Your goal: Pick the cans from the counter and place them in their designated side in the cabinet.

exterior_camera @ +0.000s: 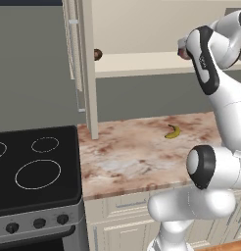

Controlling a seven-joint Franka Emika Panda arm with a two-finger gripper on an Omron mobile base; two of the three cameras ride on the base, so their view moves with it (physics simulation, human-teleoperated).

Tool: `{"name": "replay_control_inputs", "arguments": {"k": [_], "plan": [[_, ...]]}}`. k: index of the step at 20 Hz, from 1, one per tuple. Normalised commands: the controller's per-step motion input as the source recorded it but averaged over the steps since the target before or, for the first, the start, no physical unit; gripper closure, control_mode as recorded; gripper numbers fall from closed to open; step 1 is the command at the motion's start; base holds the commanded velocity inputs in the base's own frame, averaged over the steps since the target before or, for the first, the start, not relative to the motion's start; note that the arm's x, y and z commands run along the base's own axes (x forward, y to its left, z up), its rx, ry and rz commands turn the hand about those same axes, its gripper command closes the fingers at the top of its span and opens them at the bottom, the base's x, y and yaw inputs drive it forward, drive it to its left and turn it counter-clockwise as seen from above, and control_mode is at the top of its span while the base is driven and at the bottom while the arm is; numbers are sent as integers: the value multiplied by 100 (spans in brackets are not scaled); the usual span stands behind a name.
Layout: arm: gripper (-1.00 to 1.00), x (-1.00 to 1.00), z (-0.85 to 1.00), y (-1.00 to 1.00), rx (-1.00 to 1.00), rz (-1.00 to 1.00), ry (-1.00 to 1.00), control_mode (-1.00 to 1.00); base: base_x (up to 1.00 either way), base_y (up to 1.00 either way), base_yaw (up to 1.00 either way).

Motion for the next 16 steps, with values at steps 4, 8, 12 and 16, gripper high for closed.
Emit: {"name": "replay_control_inputs", "arguments": {"k": [4,8,12,16], "plan": [[100,0,-6,0,0,0,3,-100,0,0,0],[100,0,-3,0,0,0,2,-100,0,0,0],[100,0,-1,0,0,0,1,-100,0,0,0],[100,0,-5,0,0,0,2,-100,0,0,0]]}}
